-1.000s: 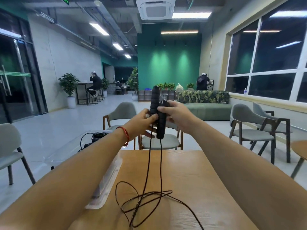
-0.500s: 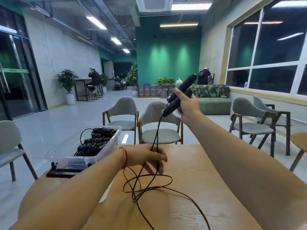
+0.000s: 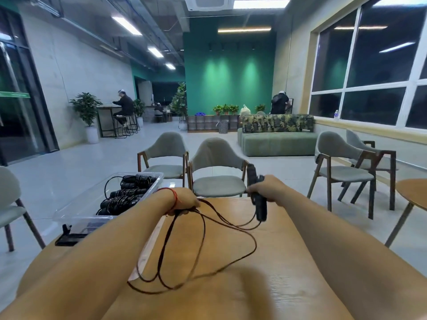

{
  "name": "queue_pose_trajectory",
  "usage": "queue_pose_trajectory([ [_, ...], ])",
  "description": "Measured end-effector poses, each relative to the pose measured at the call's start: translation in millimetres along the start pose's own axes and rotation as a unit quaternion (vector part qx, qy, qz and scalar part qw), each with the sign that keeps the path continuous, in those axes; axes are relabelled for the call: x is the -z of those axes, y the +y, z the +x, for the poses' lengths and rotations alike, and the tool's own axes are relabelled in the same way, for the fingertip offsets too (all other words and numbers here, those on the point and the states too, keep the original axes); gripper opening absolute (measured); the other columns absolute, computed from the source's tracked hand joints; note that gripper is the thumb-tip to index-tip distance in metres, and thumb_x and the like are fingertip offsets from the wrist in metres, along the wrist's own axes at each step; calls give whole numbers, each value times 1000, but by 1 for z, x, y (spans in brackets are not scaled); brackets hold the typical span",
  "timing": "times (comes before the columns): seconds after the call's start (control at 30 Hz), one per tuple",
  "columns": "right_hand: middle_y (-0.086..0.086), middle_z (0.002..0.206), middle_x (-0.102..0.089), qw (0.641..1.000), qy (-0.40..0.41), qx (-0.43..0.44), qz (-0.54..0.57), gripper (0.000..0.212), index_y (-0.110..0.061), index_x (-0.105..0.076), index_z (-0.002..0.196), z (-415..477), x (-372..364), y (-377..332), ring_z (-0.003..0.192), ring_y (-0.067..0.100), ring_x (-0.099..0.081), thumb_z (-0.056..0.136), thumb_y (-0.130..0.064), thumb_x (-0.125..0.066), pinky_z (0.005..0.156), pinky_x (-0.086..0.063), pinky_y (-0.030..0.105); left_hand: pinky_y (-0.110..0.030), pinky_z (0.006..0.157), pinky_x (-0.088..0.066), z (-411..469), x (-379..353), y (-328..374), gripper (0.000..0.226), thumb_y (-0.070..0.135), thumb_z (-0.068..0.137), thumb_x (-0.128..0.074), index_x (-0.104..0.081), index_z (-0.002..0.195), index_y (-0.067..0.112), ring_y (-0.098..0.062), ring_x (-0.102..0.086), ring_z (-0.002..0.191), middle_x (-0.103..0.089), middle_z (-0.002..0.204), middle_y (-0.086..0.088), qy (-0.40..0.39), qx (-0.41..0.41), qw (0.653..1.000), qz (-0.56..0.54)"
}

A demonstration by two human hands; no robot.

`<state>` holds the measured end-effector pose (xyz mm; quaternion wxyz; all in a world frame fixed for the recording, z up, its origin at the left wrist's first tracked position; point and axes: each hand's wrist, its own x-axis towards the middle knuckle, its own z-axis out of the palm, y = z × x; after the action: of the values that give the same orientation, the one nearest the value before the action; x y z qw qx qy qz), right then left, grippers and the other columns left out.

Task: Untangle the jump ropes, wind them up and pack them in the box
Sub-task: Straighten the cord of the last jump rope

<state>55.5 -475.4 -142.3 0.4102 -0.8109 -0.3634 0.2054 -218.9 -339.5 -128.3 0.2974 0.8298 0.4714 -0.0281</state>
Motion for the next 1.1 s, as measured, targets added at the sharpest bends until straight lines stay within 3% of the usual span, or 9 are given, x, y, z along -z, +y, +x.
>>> queue_pose_trajectory([
  [0.1,10,103,-76,996,-59,-37,-50,43,-14,-65,111,-6,-21,28,96,27,-73,81,-35,-89,91,-62,41,-23,52,-41,2,-11,9,31,44,103,-60,-66,87,18,-10,-47,54,-57,66,3,6,-14,999,45],
  [0.33,8,94,-67,975,-94,-63,-189,54,-8,-60,113,-10,-50,57,80,22,-64,90,-53,-79,61,-49,28,-34,79,-53,13,-39,12,41,53,104,-55,-73,93,18,-18,-63,79,-70,88,-2,43,-113,974,191],
  [0.43,12,137,-58,949,-45,-18,-310,76,-14,-44,147,-16,-60,51,120,32,-60,92,-59,-72,85,-53,36,-33,79,-54,14,-44,13,42,53,105,-53,-73,91,19,-18,-65,81,-70,88,-1,46,-135,969,200],
  [0.5,6,153,-51,952,-25,107,-285,63,-26,-47,153,-22,-67,36,135,30,-49,97,-51,-64,106,-47,43,-31,75,-51,14,-45,15,41,52,106,-53,-70,89,20,-16,-64,79,-68,84,1,49,-147,968,199],
  [0.6,-5,129,-70,961,-164,195,-107,32,-33,-69,130,-43,-78,4,120,15,-61,108,-48,-50,111,-45,41,-29,76,-51,11,-45,17,37,50,105,-55,-73,98,19,-17,-65,82,-69,87,-1,43,-170,969,174],
  [0.7,-2,102,-77,950,-239,196,-55,44,-33,-72,115,-58,-88,-10,102,17,-70,109,-62,-40,100,-53,40,-32,83,-57,5,-42,15,34,54,100,-61,-76,102,24,-20,-69,88,-73,90,-2,61,-203,965,157],
  [0.87,-12,70,-66,963,-132,235,-19,45,-28,-76,84,-38,-67,1,71,12,-59,97,-68,-61,69,-47,34,-40,90,-55,-10,-28,0,74,81,96,-41,-74,94,14,-18,-65,75,-71,80,-3,22,-190,975,113],
  [1.03,-1,67,-67,984,76,158,33,49,-13,-73,76,-13,-35,25,68,19,-60,99,-56,-67,64,-42,35,-30,66,-45,-11,6,-13,50,50,111,-42,-68,84,17,-17,-56,67,-62,75,-4,170,-142,966,131],
  [1.1,4,73,-70,986,114,120,12,52,-14,-71,73,-7,-33,35,73,24,-63,100,-59,-63,64,-43,36,-31,70,-50,-8,23,-10,32,30,114,-42,-70,120,15,-18,-60,76,-65,91,-8,207,-108,962,140],
])
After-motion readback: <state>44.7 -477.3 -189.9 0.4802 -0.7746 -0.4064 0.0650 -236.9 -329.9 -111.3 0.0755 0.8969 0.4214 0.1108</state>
